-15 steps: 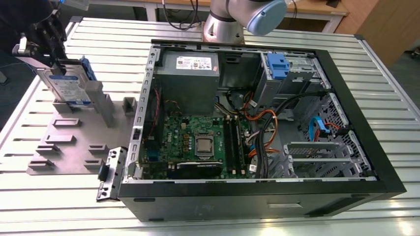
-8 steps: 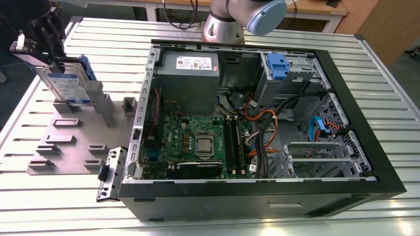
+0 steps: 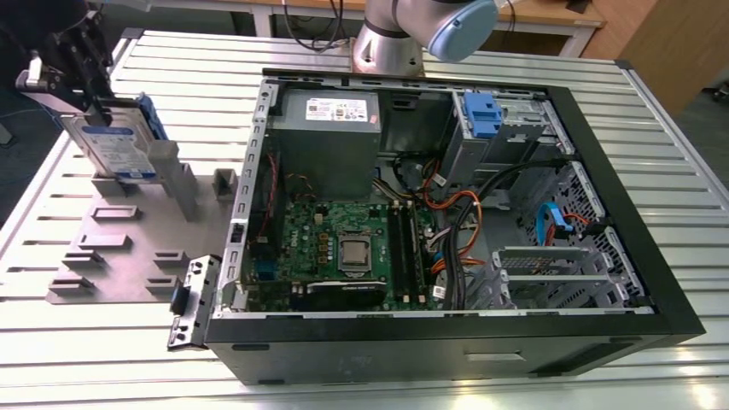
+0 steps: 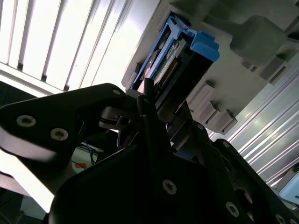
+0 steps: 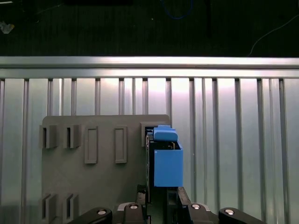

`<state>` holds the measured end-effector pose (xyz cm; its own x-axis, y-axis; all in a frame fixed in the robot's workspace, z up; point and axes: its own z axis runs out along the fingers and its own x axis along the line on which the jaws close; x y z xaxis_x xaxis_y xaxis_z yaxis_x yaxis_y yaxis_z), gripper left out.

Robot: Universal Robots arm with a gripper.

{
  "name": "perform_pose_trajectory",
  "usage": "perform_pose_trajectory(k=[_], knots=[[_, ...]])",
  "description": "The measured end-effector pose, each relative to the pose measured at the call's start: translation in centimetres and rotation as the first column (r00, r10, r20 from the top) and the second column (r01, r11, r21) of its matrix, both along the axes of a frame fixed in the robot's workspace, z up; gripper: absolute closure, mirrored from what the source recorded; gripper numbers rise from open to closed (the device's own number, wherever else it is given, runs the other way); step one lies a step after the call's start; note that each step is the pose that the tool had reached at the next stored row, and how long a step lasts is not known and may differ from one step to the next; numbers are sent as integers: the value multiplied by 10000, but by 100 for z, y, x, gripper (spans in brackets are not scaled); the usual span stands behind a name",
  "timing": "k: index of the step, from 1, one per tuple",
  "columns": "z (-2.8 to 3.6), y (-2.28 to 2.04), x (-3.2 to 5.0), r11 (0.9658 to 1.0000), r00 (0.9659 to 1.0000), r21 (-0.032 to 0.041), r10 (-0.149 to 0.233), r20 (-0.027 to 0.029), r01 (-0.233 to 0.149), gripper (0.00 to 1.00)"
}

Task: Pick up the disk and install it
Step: 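Pick up the disk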

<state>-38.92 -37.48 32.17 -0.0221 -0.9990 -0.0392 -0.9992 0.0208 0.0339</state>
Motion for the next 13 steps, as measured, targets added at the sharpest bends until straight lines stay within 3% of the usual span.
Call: perform_pose_trajectory(k=[13], knots=[[75, 0, 0, 10000, 10000, 1, 0, 3, 0, 65]])
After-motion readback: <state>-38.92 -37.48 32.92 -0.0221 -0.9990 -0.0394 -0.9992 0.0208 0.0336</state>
